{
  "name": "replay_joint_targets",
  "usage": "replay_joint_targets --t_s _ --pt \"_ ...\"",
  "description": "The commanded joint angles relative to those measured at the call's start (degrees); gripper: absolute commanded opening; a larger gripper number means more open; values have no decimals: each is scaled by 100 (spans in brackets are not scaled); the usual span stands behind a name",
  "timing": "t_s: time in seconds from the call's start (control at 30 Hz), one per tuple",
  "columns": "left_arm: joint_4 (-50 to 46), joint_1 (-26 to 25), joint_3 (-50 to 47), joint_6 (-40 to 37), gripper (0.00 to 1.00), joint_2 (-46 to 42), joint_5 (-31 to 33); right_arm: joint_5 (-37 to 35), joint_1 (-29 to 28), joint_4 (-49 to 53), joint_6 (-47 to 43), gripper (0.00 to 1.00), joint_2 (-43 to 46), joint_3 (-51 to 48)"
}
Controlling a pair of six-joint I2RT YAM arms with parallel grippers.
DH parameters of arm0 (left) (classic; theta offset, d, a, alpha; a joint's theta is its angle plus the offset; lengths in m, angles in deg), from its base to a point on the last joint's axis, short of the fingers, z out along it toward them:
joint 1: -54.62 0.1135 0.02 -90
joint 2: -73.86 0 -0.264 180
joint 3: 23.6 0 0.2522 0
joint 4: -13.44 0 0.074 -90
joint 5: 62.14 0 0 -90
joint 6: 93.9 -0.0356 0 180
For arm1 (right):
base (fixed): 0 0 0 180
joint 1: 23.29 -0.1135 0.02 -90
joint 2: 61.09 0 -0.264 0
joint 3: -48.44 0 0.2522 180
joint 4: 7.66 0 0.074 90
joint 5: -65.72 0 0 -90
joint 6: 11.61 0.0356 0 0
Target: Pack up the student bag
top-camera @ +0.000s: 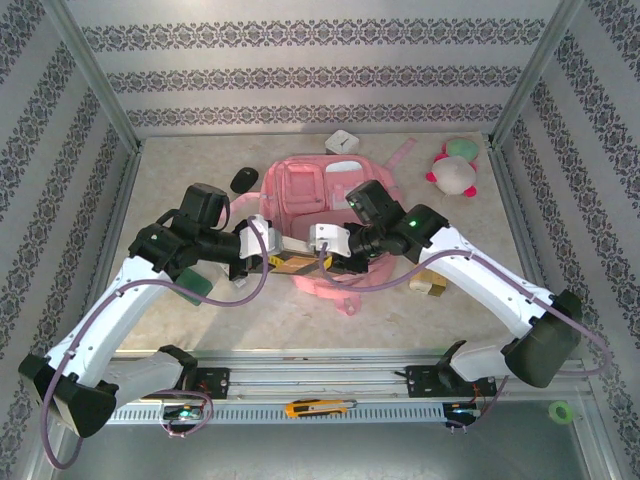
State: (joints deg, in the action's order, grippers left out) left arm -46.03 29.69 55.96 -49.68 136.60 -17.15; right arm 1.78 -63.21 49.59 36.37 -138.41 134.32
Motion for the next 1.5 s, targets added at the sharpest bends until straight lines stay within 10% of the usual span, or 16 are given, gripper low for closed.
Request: replay_joint_targets --t_s 0.0,0.3,0.67,0.8,0.87,1.03,1.47 --pt "619 -22 -64 510 0 -206 -434 756 465 -1127 652 56 662 -535" --pt "4349 496 -836 3388 0 -427 -1978 3536 2500 -5407 4069 68 2145 -3036" --pt "5624 495 -773 4471 0 -69 -2539 4429 2434 -8300 6426 57 1964 -3461" --pt "5477 492 -857 4332 2 -48 -2350 4424 2197 -8421 6456 17 1845 -3243" --pt "5311 495 -894 4226 21 -51 -1978 4328 2261 -8439 6584 0 1817 -3195" --pt "4385 495 -936 3595 70 -182 -482 3373 3125 -8251 7405 0 2088 -3576" --pt "3186 -807 -1043 1219 81 1296 2428 557 4351 -4656 9133 0 4130 -4677"
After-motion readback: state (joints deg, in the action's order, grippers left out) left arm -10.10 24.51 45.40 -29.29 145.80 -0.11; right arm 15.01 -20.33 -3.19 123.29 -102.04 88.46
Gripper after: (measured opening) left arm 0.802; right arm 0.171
